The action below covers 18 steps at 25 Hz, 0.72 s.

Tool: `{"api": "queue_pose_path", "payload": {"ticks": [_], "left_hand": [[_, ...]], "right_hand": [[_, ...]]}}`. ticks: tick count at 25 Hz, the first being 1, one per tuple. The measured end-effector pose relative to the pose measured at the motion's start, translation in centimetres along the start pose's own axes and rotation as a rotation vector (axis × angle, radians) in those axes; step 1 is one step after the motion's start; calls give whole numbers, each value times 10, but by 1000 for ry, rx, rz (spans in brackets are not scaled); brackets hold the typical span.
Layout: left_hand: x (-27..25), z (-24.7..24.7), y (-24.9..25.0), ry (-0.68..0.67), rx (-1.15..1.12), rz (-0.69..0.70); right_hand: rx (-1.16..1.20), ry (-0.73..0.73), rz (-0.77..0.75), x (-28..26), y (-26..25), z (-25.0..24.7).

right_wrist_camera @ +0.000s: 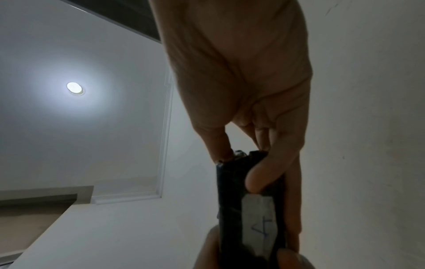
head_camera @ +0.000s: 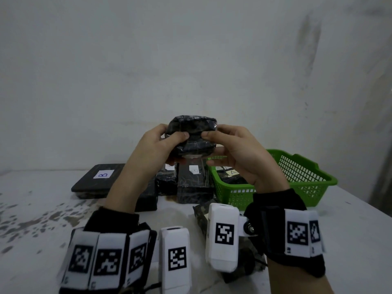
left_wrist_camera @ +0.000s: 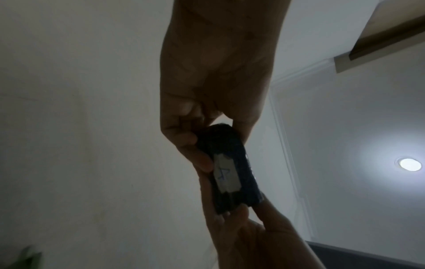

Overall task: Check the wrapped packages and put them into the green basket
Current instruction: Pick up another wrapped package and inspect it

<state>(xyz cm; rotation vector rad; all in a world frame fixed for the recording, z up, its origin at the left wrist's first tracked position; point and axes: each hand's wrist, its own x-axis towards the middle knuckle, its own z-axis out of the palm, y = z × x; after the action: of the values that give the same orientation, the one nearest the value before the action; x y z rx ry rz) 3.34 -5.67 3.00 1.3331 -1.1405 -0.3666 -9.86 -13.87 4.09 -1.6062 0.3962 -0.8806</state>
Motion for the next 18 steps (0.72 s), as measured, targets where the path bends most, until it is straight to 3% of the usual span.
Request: {"api": "queue_pose_path", "payload": {"ticks": [5, 9, 14, 18], "left_hand": [[-5, -4, 1, -163, 102, 39], [-1, -9, -4, -93, 92, 111], [0, -6, -4, -86, 75, 143], [-1, 0, -1, -65, 49, 180]], "right_hand": [[-6, 11, -16, 0, 0, -2], [-26, -109, -41, -4, -2, -4], [-121, -74, -110, -3, 0, -15], [-56, -120, -147, -4, 0, -18]]}}
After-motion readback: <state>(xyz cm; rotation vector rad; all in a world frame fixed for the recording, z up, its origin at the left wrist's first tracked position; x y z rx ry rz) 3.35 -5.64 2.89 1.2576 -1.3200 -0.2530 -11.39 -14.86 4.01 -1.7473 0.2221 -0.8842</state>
